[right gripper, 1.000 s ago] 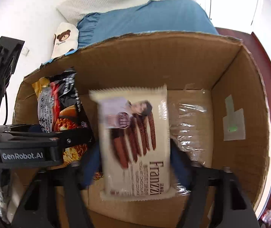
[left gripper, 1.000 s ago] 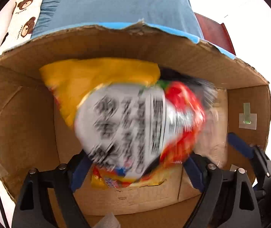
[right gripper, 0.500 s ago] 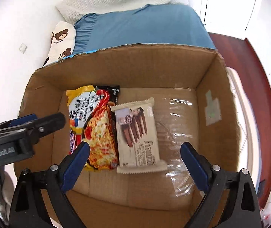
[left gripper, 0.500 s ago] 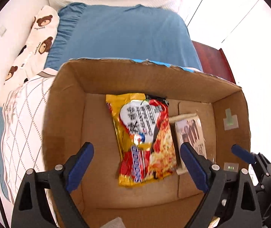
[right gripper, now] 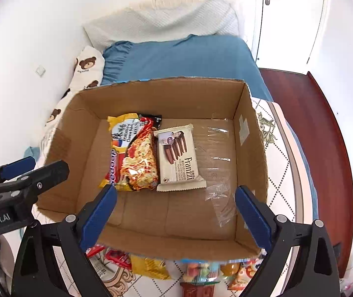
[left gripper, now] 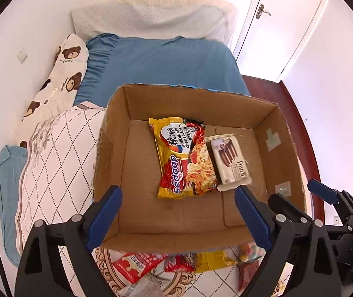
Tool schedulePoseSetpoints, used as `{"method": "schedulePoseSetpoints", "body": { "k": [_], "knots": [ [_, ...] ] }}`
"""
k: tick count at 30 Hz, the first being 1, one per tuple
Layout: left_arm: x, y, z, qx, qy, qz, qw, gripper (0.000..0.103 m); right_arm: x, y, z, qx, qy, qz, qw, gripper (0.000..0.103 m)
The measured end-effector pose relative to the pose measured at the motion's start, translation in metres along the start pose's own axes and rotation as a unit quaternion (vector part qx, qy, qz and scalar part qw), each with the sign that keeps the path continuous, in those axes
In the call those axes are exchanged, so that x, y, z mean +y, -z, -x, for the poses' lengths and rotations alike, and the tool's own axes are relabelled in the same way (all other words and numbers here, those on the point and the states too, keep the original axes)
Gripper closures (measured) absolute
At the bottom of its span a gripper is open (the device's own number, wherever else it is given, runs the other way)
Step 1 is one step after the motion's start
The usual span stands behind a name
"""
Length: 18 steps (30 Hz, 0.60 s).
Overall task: Organize snacks
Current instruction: 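Open both tools to release the packs and lift away from the box, then grasp the panda seed bag with left tool while right tool grasps the yellow egg-cake bag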
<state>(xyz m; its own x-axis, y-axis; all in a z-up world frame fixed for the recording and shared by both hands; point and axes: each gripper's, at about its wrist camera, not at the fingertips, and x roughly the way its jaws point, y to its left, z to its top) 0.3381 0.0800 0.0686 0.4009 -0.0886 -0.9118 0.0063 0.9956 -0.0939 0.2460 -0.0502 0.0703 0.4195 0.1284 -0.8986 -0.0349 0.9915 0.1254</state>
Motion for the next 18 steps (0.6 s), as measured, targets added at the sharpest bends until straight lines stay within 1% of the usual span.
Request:
{"method": "schedulePoseSetpoints", "body": {
  "k": [5,9,12,14,16,18],
  "knots": [
    [-0.004,0.027,0.022,-0.001,0.002,0.002,1.0,0.01,0.004,0.024,0.03,-0.012,-0.008,0.001,1.0,0.005],
    [-0.003,0.06,0.034,0.005,-0.004,-0.001,1.0,0.01,-0.003,0.056,0.047,0.002,-0.023,-0.017,1.0,0.005],
    [0.008,0.094,0.033,0.03,-0.006,0.009,0.9995,0.01,-0.011,0.086,0.051,0.034,-0.037,-0.032,0.998,0.005],
    [0.02,0.123,0.027,0.056,-0.014,0.024,0.998,0.01,-0.019,0.109,0.048,0.054,-0.046,-0.047,0.996,0.005],
    [0.033,0.154,0.018,0.089,-0.021,0.042,0.9949,0.01,-0.027,0.13,0.045,0.068,-0.046,-0.06,0.995,0.005],
    [0.047,0.188,0.004,0.126,-0.039,0.064,0.9892,0.01,-0.039,0.149,0.038,0.081,-0.035,-0.073,0.993,0.005]
  ]
}}
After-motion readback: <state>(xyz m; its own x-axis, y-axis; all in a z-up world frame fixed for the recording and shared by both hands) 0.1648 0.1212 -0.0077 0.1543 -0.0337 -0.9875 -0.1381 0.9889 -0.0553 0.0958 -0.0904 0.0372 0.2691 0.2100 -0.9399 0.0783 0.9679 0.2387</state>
